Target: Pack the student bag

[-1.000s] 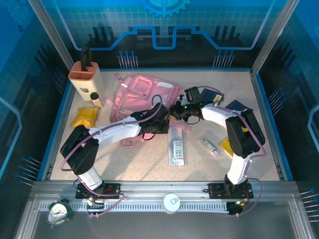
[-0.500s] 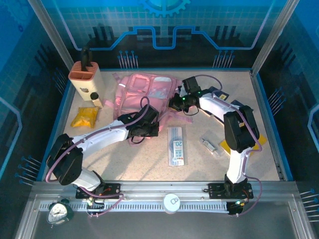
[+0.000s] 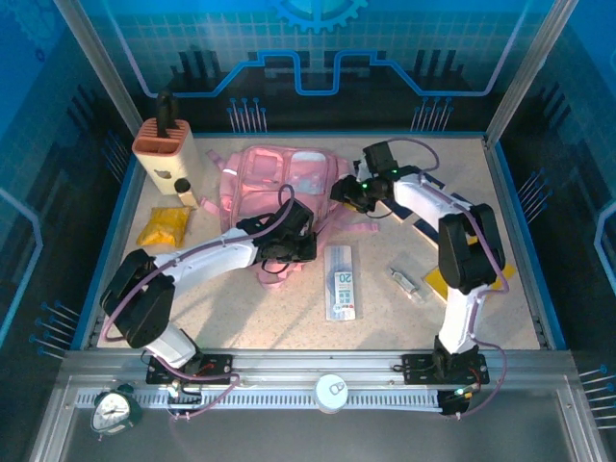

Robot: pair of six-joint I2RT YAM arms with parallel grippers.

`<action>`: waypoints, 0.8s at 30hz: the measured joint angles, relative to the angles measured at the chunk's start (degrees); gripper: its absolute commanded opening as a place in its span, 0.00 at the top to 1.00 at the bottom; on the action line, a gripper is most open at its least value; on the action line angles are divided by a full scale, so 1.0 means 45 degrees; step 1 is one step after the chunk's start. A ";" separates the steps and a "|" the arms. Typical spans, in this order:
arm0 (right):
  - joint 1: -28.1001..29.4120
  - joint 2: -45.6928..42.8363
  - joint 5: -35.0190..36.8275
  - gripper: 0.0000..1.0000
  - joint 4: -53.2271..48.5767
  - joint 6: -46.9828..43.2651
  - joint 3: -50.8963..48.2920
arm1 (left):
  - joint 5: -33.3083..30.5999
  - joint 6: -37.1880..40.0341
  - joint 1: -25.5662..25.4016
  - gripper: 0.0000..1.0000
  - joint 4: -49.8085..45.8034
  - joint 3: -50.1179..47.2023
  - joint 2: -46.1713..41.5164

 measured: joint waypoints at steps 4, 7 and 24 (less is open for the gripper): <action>-0.0126 -0.1593 -0.0709 0.34 0.0233 0.0457 -0.1603 | 0.0000 -0.0010 0.0000 1.00 0.0000 0.0029 0.0102; -0.0034 -0.2385 -0.1297 0.33 0.0685 0.1146 -0.2851 | 0.0000 -0.0107 0.0000 1.00 0.0063 0.0029 0.0102; 0.1569 -0.2453 -0.0753 0.40 0.3356 0.4716 -0.4609 | 0.0194 -0.0185 0.0000 1.00 0.0155 0.0083 0.0209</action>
